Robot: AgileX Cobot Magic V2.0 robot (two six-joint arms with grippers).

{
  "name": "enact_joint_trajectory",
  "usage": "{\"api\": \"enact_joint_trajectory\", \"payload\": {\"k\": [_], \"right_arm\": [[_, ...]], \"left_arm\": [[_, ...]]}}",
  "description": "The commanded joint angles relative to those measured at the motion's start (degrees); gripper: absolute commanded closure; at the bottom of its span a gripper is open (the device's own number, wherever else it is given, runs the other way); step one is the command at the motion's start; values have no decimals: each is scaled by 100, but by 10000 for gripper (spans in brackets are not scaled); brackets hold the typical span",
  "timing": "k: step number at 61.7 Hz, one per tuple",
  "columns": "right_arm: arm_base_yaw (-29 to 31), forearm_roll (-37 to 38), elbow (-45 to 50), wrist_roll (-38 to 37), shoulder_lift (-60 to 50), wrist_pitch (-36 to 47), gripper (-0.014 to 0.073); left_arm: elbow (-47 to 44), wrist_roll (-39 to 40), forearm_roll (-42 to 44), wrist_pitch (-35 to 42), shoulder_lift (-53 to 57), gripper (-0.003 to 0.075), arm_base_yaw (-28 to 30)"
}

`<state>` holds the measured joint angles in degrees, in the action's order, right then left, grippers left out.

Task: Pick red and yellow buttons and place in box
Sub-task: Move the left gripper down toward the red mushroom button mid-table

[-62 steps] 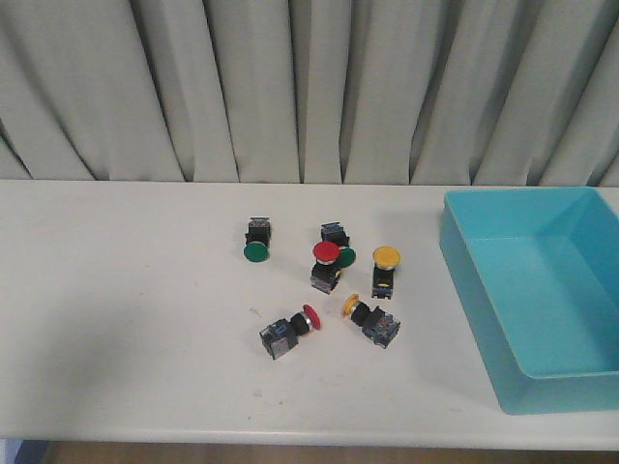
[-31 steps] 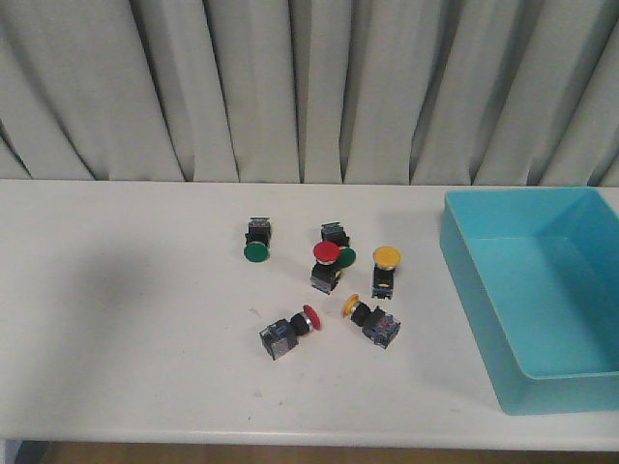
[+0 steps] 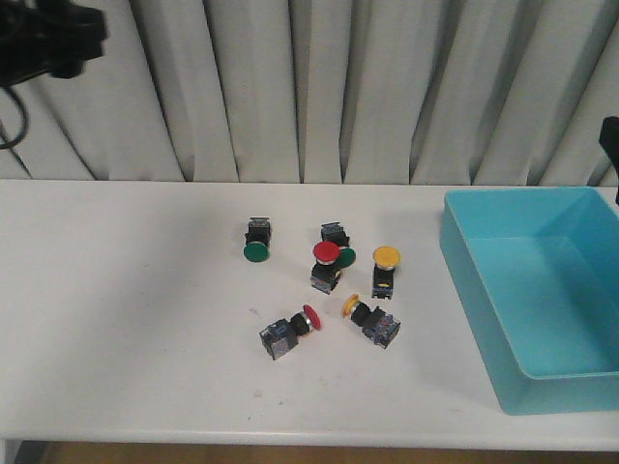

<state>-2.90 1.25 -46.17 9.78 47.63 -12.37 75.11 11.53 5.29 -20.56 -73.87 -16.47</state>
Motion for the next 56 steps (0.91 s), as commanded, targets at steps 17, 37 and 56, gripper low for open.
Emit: {"api": "enact_joint_trajectory", "payload": {"k": [17,37,56], "right_arm": [[-11,-39,33,-391,-24,255,-104],[-16,-63,33,-737,200,200,-94],[-16,-190,33,-732,445,204,-80]], "left_arm": [[2678,-557,-639,-1179,-2554,108,-1138],[4539,-726,-1166,-2356,-4747,136,-1163],[4579,-1117,-1301,-2339,-5385,138,-1411]]}}
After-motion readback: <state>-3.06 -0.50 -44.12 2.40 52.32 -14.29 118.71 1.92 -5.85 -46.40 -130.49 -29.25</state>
